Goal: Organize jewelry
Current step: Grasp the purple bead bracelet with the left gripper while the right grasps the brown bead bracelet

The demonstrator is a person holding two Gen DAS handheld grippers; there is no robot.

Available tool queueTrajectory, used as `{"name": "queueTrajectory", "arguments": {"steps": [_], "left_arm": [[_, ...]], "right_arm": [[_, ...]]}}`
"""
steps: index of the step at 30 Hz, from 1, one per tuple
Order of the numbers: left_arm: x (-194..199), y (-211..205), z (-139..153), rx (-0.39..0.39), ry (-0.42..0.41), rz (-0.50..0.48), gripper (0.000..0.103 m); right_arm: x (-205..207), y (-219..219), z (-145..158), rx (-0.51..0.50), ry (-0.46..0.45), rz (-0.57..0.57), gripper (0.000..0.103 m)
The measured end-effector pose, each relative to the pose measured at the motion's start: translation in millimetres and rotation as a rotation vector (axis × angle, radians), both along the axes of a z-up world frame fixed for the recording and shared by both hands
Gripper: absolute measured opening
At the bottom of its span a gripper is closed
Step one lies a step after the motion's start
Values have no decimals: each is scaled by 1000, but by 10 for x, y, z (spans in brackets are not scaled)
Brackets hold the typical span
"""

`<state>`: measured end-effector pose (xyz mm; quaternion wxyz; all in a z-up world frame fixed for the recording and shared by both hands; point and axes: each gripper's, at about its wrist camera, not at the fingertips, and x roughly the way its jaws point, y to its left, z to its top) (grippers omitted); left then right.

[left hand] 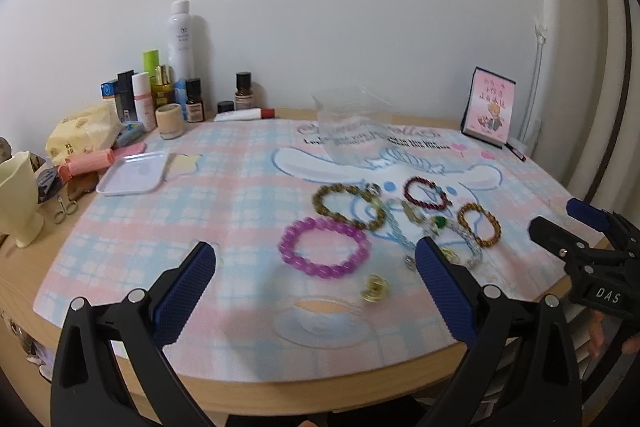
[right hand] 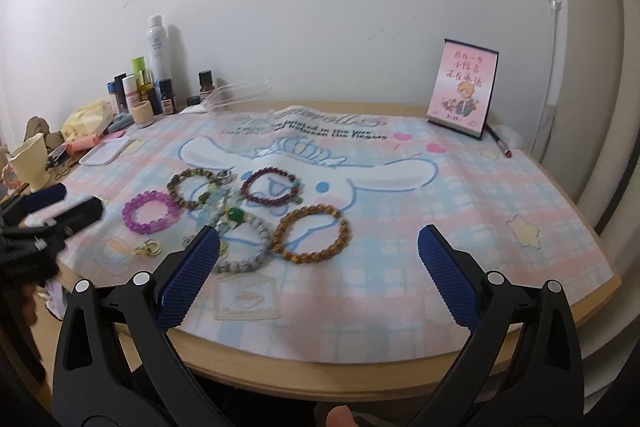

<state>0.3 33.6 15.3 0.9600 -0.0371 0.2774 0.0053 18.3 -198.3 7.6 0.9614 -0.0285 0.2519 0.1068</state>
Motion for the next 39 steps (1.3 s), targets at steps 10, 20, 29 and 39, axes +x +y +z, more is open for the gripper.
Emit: {"name": "queueTrajectory", "arguments": {"steps": [10, 20, 29, 39], "left_arm": [[188, 563, 113, -90, 42, 3, 83], [600, 261, -110, -24, 201, -125, 46], [785, 200, -274, 8, 269, -141, 34], [825, 117, -331, 42, 296, -154, 23]], "right_arm": [[302, -179, 22, 38, 136, 72, 64], [704, -96, -107, -7, 248, 104, 35], [990, 44, -265, -100, 312, 103, 27], [1049, 111, -341, -125, 349, 98, 19]]}}
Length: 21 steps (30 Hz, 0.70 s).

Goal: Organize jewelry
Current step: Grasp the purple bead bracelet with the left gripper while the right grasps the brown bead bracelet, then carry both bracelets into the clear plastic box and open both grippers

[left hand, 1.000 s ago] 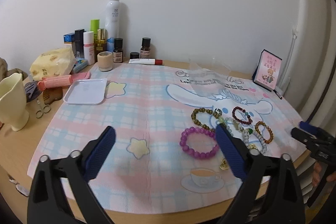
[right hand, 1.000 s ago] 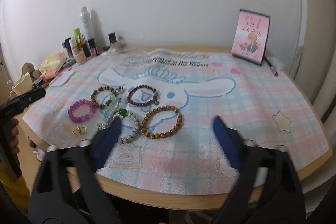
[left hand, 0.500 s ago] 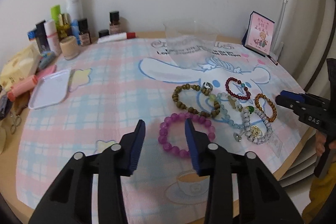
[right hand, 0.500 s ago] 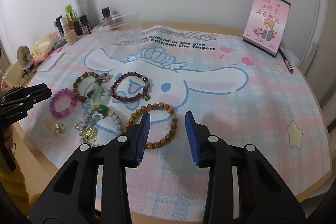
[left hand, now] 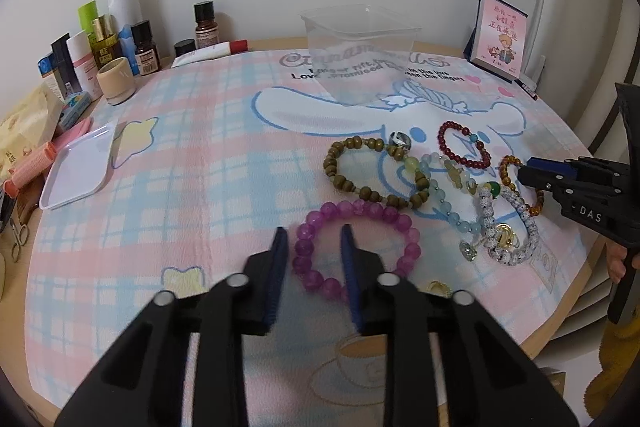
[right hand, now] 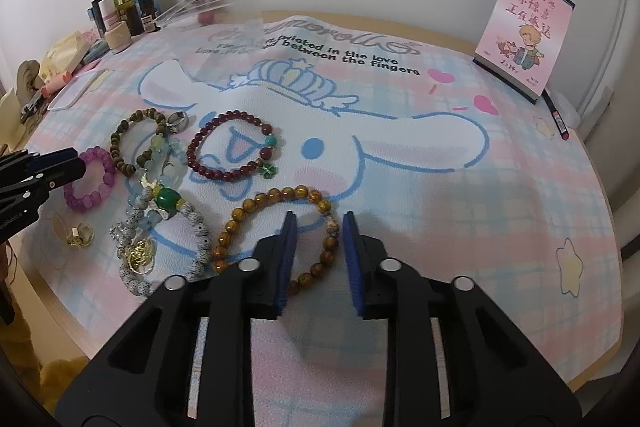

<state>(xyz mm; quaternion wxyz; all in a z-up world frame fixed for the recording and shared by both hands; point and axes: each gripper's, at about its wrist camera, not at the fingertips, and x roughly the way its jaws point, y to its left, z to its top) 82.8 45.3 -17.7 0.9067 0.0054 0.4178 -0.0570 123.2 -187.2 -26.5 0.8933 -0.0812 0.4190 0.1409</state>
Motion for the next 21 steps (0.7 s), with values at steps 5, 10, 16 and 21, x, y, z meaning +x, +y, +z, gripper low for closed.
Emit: {"name": "queueTrajectory", "arguments": {"steps": [5, 10, 16, 21], "left_arm": [[13, -67, -10, 42, 2, -5, 19], [26, -81, -10, 55, 0, -1, 10], [-32, -109, 51, 30, -28, -21, 10], [-162, -146, 281, -10, -94, -59, 10]], "right_arm": [[-22, 51, 0, -11, 1, 5, 13], [-24, 74, -1, -6, 0, 12, 8], [-73, 33, 123, 69, -19, 34, 7], [-249, 65, 478, 103, -105, 93, 7]]}}
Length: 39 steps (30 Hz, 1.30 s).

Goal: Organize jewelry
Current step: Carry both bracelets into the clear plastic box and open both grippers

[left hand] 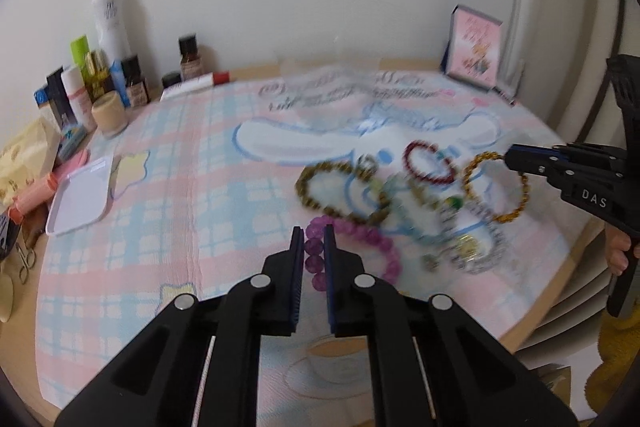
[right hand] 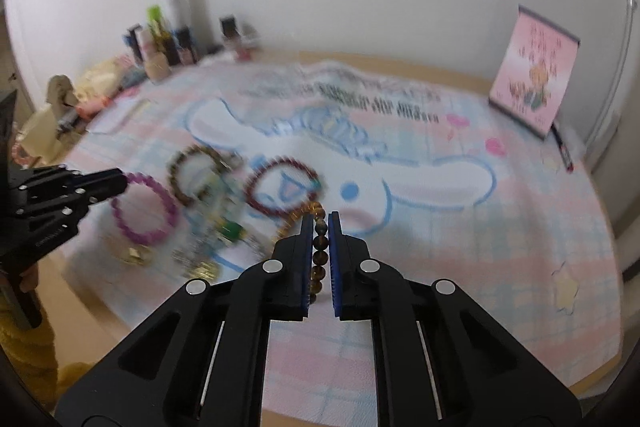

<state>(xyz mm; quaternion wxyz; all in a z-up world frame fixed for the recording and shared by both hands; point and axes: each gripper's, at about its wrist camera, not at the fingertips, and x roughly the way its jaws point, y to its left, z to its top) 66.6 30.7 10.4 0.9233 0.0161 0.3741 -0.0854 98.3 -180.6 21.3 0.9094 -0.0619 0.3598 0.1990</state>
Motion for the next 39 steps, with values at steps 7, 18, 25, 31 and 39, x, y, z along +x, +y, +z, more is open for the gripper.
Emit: {"name": "queueTrajectory", "arguments": {"steps": [7, 18, 25, 31, 39], "left_arm": [[-49, -85, 423, -49, -109, -82, 9], [315, 55, 912, -125, -197, -127, 9], [668, 86, 1138, -95, -236, -170, 9], [1187, 184, 1193, -138, -226, -188, 10], [1788, 87, 899, -134, -137, -187, 9]], "right_arm": [[-100, 107, 439, 46, -76, 81, 7], [168, 421, 916, 27, -162, 130, 7], [483, 621, 1122, 48, -182, 150, 7], [873, 779, 1221, 41, -187, 133, 7], [1414, 968, 990, 30, -94, 134, 7]]}}
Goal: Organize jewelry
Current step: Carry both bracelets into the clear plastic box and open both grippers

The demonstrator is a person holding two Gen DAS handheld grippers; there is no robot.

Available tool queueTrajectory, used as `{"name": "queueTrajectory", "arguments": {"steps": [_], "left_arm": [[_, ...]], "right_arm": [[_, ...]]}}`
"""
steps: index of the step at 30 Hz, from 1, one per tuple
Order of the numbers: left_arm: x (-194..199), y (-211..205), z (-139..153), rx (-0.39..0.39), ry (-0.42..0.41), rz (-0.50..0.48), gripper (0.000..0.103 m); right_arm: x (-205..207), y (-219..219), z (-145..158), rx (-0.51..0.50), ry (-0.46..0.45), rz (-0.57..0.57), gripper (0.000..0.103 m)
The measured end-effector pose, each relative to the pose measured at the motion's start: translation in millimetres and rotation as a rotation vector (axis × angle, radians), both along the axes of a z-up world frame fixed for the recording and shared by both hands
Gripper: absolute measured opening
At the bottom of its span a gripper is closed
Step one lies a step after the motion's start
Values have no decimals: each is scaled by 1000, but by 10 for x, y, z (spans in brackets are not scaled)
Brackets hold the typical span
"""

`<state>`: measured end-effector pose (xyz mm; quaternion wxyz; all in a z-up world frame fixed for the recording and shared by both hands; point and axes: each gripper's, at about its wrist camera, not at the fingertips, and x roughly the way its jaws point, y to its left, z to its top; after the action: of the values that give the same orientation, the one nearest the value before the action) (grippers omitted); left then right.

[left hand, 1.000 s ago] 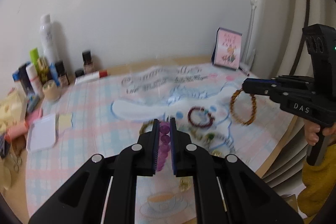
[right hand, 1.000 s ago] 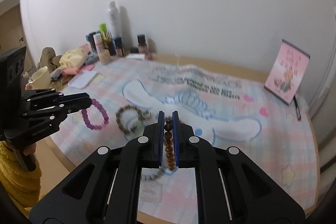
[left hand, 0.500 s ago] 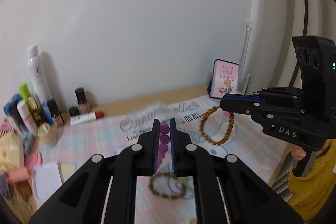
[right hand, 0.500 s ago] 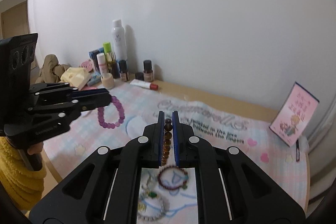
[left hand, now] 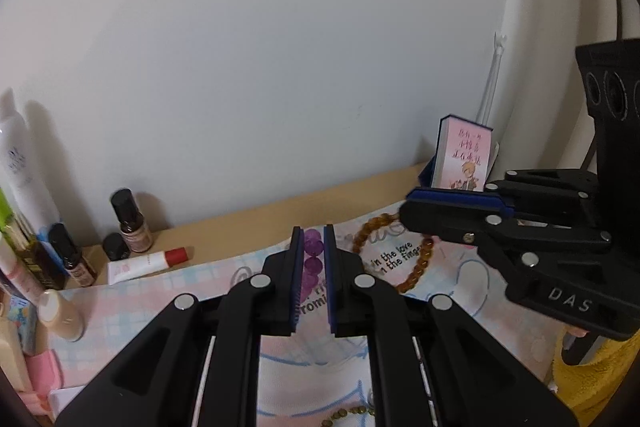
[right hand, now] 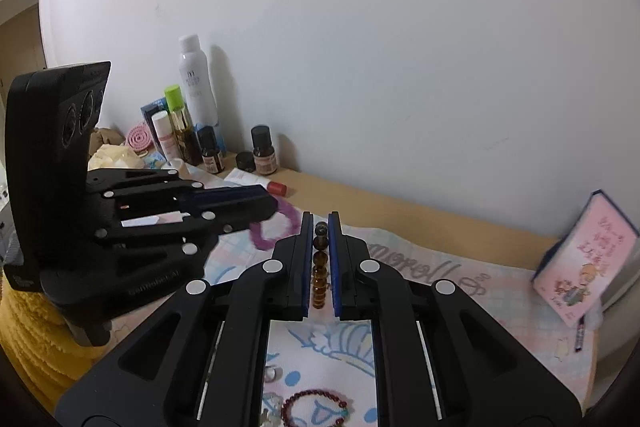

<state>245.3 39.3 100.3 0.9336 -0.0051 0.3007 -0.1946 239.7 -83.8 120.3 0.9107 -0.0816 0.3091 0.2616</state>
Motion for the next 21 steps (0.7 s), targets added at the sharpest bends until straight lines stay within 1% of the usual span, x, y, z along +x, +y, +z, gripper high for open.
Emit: {"name": "queueTrajectory", "arguments": {"steps": [5, 10, 12, 15, 19, 21], "left_arm": [[65, 49, -233, -37, 71, -27, 9], [39, 31, -390, 12, 107, -31, 10], [51, 30, -441, 30, 120, -26, 10], [69, 35, -497, 36, 137, -26, 10], [82, 51, -561, 20, 149, -28, 10], [68, 51, -576, 18, 141, -29, 10]], "right_arm": [[143, 51, -306, -32, 76, 9, 7], [167, 49, -530, -68, 116, 17, 7], [180, 49, -591, -71, 129, 18, 7], [201, 66, -662, -68, 148, 20, 7], [194, 72, -730, -71, 159, 25, 7], [186, 77, -747, -71, 162, 30, 8]]}}
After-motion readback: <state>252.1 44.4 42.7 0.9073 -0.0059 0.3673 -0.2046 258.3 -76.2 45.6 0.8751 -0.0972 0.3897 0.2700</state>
